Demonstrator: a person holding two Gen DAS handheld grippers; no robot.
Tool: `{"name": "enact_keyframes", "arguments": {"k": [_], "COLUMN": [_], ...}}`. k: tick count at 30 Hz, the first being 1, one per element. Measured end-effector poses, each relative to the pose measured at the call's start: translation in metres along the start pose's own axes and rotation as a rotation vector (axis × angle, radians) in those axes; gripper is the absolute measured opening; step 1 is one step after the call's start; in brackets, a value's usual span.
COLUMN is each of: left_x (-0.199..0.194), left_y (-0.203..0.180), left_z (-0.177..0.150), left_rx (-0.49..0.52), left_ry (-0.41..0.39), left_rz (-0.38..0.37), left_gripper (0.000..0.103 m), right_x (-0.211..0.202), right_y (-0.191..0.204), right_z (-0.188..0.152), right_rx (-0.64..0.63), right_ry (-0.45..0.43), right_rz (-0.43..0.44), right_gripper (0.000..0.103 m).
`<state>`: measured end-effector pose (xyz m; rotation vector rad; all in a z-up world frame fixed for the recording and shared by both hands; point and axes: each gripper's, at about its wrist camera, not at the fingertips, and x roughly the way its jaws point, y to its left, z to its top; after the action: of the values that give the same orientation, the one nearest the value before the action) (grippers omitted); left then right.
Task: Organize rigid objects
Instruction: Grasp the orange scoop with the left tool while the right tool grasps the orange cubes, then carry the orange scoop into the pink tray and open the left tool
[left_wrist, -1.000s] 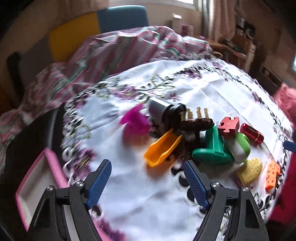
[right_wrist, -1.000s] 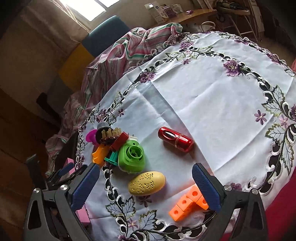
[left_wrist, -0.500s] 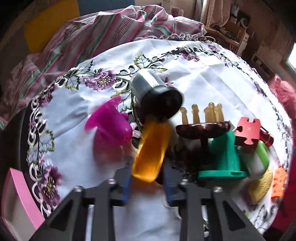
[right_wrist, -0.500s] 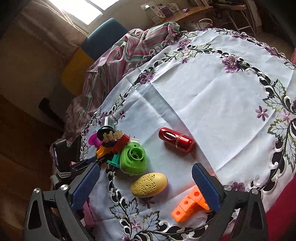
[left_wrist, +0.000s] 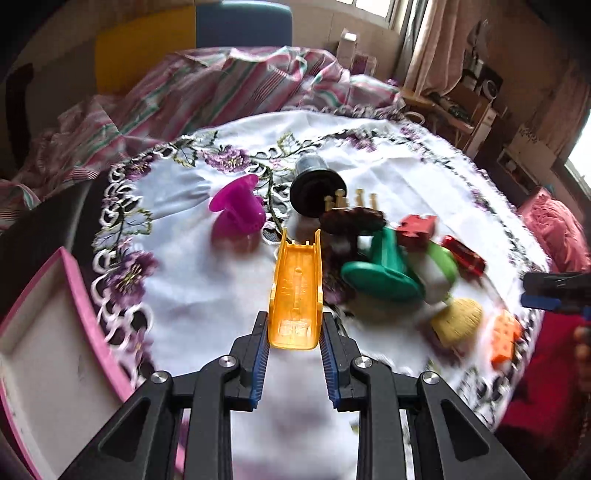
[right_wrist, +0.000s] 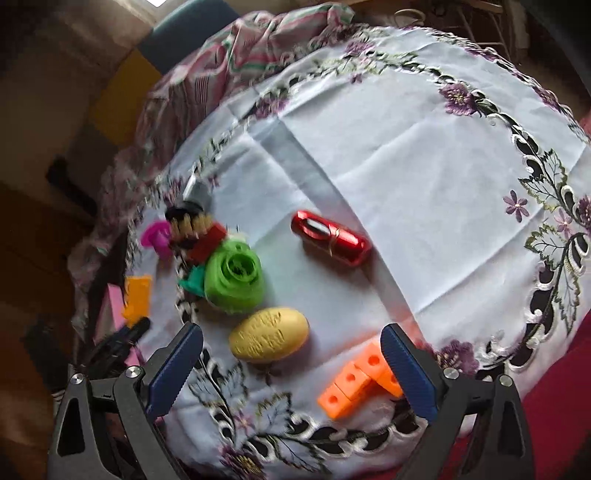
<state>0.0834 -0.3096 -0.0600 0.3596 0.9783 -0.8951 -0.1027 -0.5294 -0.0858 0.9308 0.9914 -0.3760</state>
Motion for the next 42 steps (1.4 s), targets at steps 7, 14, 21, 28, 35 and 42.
{"name": "enact_keyframes", "arguments": {"k": [7, 14, 21, 28, 35, 42], "left_x": [-0.042, -0.064, -0.083, -0.102, -0.123, -0.120], "left_y": [-0.004, -0.008, 0.002, 0.028, 0.086, 0.171], "left_z": [-0.029, -0.052, -0.070, -0.091, -0.117, -0.124], "left_rx": [-0.025, -0.063, -0.105, -0.190, -0.332, -0.498], "left_ry": [-0.056, -0.077, -0.095, -0.124, -0.153, -0.148], "left_rz": [-0.055, -0.103, -0.109, -0.085, 0.002, 0.166], "left_gripper": [0.026, 0.027, 0.027, 0.027, 0.027, 0.027], "right_x": [0.012, 0.040, 0.070, 0.082, 0.056, 0.027], "right_y": [0.022, 0.022, 0.028, 0.029, 0.027, 0.032], "right_z": [-0.012, -0.013, -0.017, -0.024, -0.023, -0.013], "right_rx": [-0.307, -0.424, -0.510, -0.561, -0.534, -0.496], "right_ry": [0.193, 0.347, 0.439, 0.422, 0.283, 0.167], "right_rz": [-0.210, -0.285, -0.377, -0.434, -0.402, -0.352], "right_gripper": [0.100, 0.099, 0.087, 0.063, 0.063, 0.063]}}
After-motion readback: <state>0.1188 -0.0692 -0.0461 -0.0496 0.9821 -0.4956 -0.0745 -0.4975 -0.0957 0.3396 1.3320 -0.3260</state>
